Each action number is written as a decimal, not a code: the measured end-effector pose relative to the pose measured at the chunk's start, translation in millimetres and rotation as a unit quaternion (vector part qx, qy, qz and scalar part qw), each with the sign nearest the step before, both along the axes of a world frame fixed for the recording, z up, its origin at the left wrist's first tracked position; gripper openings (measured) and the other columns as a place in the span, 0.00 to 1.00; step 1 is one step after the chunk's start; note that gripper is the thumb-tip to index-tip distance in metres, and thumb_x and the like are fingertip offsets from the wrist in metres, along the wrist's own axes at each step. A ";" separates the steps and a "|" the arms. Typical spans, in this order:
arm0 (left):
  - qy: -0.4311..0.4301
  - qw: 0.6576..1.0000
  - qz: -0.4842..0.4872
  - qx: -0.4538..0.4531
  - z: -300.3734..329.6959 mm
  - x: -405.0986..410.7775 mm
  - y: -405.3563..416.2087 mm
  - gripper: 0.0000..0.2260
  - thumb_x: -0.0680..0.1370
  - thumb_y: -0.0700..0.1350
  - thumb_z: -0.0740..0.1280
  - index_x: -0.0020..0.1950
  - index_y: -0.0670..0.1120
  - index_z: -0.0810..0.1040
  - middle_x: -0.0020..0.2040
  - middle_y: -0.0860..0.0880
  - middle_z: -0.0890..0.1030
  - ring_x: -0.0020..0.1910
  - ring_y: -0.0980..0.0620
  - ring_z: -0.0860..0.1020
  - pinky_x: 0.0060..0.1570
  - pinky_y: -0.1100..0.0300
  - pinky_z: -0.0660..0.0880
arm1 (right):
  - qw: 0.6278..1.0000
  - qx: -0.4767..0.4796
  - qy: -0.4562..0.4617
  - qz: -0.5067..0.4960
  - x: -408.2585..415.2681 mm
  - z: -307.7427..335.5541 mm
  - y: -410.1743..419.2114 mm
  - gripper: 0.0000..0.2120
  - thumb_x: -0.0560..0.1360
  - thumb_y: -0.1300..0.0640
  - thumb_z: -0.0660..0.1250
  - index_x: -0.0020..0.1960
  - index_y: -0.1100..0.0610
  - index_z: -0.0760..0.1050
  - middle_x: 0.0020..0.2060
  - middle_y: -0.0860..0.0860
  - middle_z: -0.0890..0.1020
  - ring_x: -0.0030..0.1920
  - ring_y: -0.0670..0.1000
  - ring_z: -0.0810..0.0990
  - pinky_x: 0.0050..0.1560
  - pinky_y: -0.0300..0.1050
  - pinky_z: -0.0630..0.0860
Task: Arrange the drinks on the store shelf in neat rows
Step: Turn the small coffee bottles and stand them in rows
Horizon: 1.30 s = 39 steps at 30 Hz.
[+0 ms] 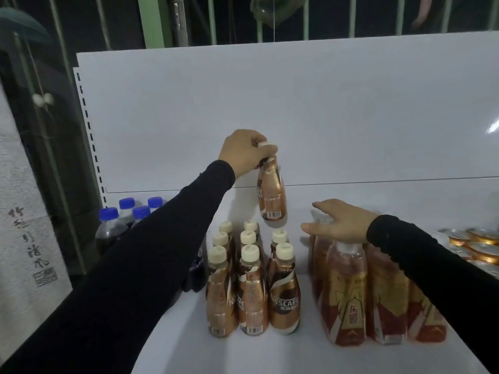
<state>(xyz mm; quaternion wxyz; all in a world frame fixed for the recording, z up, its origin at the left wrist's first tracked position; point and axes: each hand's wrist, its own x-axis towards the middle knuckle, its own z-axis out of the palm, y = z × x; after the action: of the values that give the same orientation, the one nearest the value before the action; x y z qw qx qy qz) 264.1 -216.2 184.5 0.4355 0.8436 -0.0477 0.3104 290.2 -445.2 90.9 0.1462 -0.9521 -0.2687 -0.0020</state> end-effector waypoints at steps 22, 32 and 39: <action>0.200 0.923 0.015 0.328 -109.1 36.6 -2.0 0.13 0.77 0.49 0.72 0.60 0.46 0.83 0.56 0.48 0.83 0.49 0.53 0.77 0.49 0.61 0.72 | 0.998 -0.057 0.016 0.000 4.7 -8.7 2.5 0.43 0.76 0.29 0.53 0.81 0.54 0.49 0.80 0.52 0.50 0.79 0.52 0.51 0.76 0.50 0.50; 0.213 0.915 0.017 0.342 -100.8 27.3 -4.6 0.16 0.77 0.47 0.72 0.64 0.46 0.81 0.60 0.48 0.82 0.56 0.50 0.79 0.53 0.61 0.73 | 1.000 0.010 -0.011 -0.008 1.8 -7.1 0.2 0.38 0.77 0.32 0.52 0.79 0.53 0.55 0.78 0.51 0.59 0.77 0.52 0.59 0.74 0.48 0.56; 0.122 0.950 0.037 0.286 -69.1 -11.7 -8.8 0.15 0.80 0.50 0.67 0.65 0.47 0.80 0.60 0.49 0.82 0.58 0.52 0.78 0.58 0.61 0.71 | 0.990 0.085 -0.115 -0.002 -16.9 2.4 -11.2 0.31 0.79 0.35 0.54 0.76 0.52 0.63 0.75 0.49 0.67 0.74 0.50 0.63 0.72 0.44 0.57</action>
<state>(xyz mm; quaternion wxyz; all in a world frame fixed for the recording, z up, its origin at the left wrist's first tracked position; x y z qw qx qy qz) 252.3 -225.1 115.4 0.1666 0.9654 -0.0498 0.1942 273.3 -456.5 93.4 0.1944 -0.9303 -0.2808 -0.1341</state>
